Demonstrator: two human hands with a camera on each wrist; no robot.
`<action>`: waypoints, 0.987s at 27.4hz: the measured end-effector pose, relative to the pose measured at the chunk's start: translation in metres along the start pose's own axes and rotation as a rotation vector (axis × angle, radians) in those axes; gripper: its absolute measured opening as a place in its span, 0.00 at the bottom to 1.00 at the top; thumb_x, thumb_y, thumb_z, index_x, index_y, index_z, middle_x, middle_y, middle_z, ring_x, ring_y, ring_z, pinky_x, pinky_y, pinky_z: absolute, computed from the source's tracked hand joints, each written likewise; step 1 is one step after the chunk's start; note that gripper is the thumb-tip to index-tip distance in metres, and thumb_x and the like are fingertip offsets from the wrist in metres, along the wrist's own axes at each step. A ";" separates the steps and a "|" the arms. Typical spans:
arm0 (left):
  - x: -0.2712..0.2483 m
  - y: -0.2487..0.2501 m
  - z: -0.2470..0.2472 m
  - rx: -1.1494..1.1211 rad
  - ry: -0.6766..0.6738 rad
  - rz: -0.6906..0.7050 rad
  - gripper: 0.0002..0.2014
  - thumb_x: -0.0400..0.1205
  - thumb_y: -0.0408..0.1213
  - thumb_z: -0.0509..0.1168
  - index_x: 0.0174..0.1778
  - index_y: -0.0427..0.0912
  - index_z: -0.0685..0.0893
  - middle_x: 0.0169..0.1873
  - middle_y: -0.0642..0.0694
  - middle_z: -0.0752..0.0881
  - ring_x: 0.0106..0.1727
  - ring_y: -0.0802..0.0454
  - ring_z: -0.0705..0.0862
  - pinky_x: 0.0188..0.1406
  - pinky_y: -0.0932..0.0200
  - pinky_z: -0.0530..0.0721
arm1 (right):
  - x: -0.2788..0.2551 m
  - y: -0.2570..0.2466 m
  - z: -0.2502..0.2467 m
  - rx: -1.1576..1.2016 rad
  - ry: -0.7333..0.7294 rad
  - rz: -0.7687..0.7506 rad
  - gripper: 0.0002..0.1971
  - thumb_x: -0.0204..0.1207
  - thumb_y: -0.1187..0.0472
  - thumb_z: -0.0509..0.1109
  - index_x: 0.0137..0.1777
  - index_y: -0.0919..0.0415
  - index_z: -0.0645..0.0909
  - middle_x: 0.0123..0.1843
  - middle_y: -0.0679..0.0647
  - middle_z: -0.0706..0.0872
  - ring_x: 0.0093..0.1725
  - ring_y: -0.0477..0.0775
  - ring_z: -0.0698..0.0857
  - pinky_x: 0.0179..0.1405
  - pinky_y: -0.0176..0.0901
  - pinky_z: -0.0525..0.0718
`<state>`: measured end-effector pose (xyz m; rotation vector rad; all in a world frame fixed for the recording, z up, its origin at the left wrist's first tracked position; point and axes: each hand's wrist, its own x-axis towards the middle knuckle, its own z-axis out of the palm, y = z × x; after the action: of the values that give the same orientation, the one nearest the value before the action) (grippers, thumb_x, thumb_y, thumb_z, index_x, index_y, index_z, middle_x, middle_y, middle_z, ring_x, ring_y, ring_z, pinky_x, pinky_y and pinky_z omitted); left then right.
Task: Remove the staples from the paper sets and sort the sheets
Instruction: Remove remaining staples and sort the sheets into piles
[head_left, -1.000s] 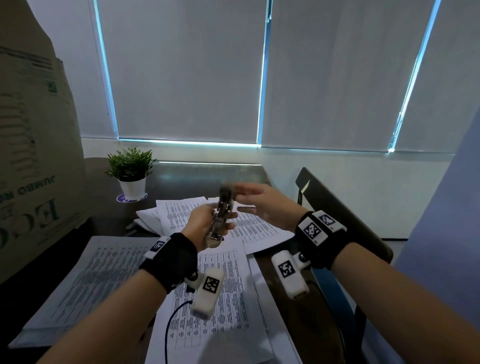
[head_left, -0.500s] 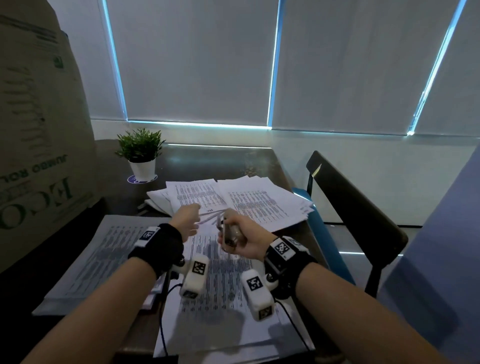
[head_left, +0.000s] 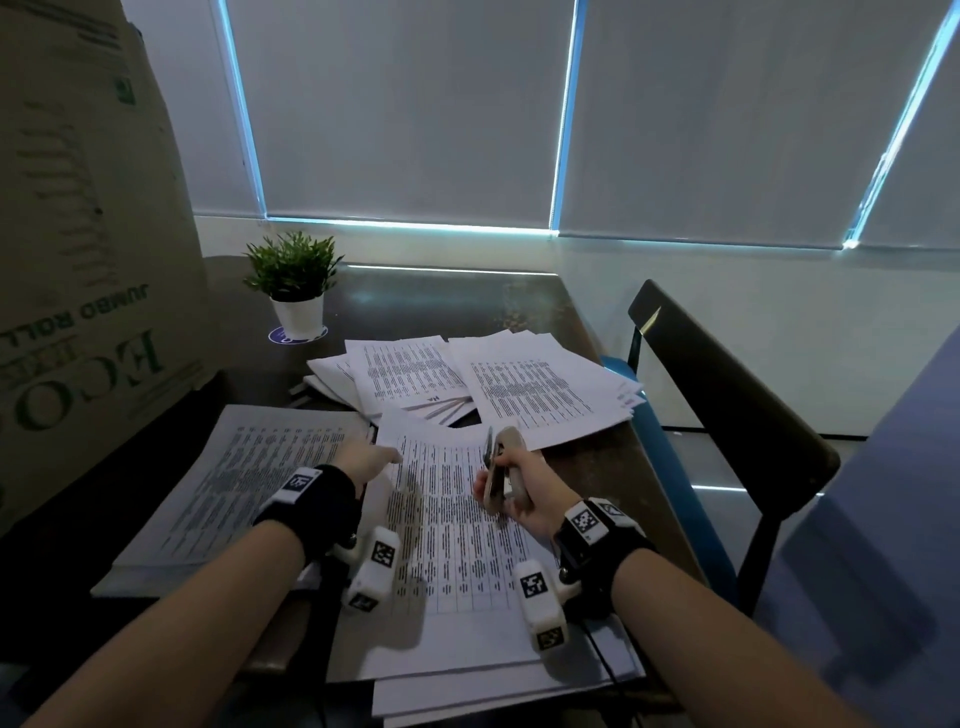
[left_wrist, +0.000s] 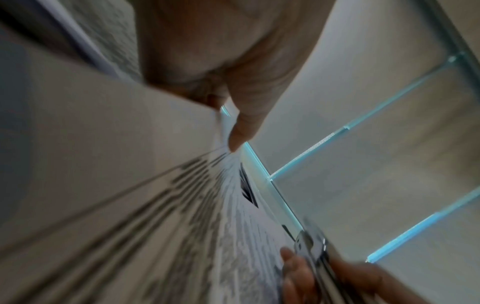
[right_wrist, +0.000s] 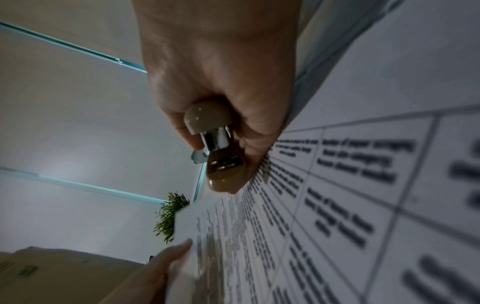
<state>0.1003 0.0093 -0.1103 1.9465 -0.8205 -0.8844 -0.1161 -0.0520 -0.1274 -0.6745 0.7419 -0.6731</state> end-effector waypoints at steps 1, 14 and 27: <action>0.000 0.000 0.002 0.000 0.032 0.059 0.11 0.76 0.35 0.70 0.51 0.34 0.83 0.50 0.36 0.85 0.57 0.34 0.84 0.58 0.42 0.81 | 0.002 0.002 0.000 -0.037 0.014 -0.004 0.05 0.84 0.66 0.60 0.54 0.68 0.70 0.33 0.61 0.81 0.31 0.58 0.82 0.40 0.49 0.79; -0.075 0.091 0.013 0.174 0.010 0.730 0.09 0.87 0.36 0.58 0.52 0.37 0.82 0.45 0.45 0.87 0.45 0.48 0.85 0.42 0.58 0.82 | -0.043 -0.128 0.115 -0.249 0.185 -0.965 0.17 0.81 0.51 0.71 0.60 0.64 0.80 0.38 0.52 0.84 0.33 0.46 0.81 0.34 0.39 0.82; -0.089 0.125 0.022 0.277 0.044 0.874 0.09 0.86 0.35 0.58 0.49 0.34 0.81 0.39 0.44 0.86 0.38 0.49 0.85 0.35 0.57 0.82 | -0.058 -0.155 0.136 -0.292 0.078 -0.979 0.12 0.82 0.57 0.71 0.42 0.65 0.79 0.28 0.58 0.81 0.25 0.54 0.81 0.27 0.43 0.83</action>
<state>0.0070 0.0156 0.0135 1.5499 -1.6459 -0.2028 -0.0893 -0.0605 0.0851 -1.3069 0.5540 -1.5023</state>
